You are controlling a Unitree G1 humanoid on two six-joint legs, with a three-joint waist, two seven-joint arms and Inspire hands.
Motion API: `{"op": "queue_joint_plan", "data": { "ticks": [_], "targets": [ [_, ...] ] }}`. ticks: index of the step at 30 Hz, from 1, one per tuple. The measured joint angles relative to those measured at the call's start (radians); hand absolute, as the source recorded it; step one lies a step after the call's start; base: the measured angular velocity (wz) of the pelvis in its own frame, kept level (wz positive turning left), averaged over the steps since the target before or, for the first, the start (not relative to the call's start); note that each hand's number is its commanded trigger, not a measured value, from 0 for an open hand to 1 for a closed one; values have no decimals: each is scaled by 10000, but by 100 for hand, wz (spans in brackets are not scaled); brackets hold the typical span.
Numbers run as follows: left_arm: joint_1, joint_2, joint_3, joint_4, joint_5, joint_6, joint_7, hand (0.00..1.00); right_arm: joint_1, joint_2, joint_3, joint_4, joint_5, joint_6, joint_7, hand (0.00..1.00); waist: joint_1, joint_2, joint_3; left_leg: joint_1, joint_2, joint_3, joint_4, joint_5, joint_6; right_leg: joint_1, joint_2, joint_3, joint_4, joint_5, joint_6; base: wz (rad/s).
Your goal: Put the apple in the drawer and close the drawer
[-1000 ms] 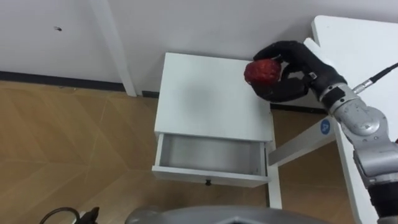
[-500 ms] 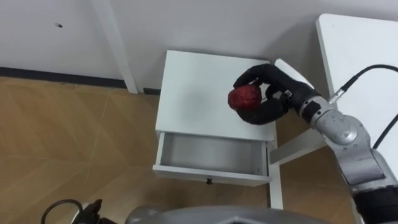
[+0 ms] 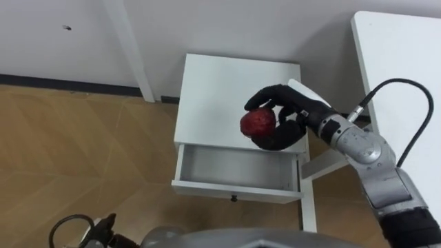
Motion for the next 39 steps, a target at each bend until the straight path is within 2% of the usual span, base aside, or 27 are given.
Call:
{"op": "queue_joint_plan", "data": {
  "ticks": [12, 28, 31, 34, 39],
  "targets": [
    [-1, -78, 17, 0, -7, -1, 0, 0, 24, 39, -1, 174, 6, 13, -3, 0, -3, 11, -41, 13, 1, 0, -5, 1, 1, 13, 1, -2, -3, 0, 0, 0],
    [208, -80, 56, 2, 28, 14, 89, 0, 253, 45, -45, 287, -85, 122, -79, 0, -60, -44, -41, 7, -3, -2, -5, 0, 3, 19, -4, -7, -8, 0, 1, 0],
    [345, -88, 105, 10, 50, 116, 82, 0, 365, 115, -139, 814, -264, 148, -175, 0, -162, -36, -34, 24, -14, -34, -5, -2, 5, 122, -19, -82, -41, -1, 3, 7],
    [439, -98, 137, -5, 82, 212, 79, 0, 385, 312, -487, 2089, -415, 130, -593, 0, -315, -32, -55, 34, -20, -24, 20, -14, 25, 175, -38, -140, -50, -11, 20, 8],
    [519, -286, 369, 11, 14, 221, 212, 0, 838, 515, -1479, 5411, -15, 66, -1859, 0, -369, 52, -80, -170, -27, 50, 326, -104, 176, 170, -158, -269, 6, -73, 123, 9]
  ]
}}
